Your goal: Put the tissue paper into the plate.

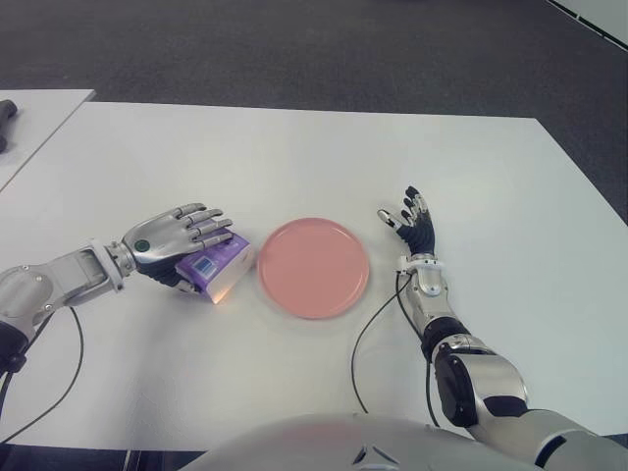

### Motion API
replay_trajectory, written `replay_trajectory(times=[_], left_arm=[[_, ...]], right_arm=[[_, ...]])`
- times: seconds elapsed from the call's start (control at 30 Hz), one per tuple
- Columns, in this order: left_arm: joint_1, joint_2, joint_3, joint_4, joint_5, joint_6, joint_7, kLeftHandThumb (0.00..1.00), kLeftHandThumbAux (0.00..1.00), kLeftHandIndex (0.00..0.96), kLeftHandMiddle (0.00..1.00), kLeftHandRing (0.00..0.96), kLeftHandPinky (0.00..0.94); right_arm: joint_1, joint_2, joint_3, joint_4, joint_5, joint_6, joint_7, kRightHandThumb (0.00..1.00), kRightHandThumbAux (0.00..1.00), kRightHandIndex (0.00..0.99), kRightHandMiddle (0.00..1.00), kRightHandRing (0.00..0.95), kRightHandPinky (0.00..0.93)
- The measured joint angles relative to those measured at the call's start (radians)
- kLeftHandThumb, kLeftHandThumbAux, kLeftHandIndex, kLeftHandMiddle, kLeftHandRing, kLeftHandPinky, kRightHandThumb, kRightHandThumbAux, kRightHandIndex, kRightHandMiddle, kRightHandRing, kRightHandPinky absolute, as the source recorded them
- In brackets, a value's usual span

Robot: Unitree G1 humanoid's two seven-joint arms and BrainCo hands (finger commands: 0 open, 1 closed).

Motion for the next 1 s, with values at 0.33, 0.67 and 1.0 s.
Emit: replay_trajectory(times=[0.33,0.67,1.0], left_arm=[[0.001,0.013,0.000,0.001,-0.003,0.000,0.000,0.403,0.259,0.000,0.000,0.000,0.000],[0.028,0.051,0.014,0.000,-0.029,0.000,0.000,0.396,0.248,0.000,0.000,0.000,0.000],[0.033,0.068,0.020,0.000,-0.052,-0.002,0.000,0.380,0.260,0.000,0.000,0.000,0.000]], right_arm=[[0.000,0.000,0.011,0.001,-0.007,0.000,-0.018,0.102,0.757,0.013,0.000,0.000,0.021],[0.009,0.013,0.015,-0.011,-0.009,-0.010,-0.055,0.097,0.766,0.015,0.000,0.000,0.017],[0.012,0.016,0.030,-0.014,-0.029,-0.017,-0.098,0.087,0.722,0.011,0.000,0.000,0.014]])
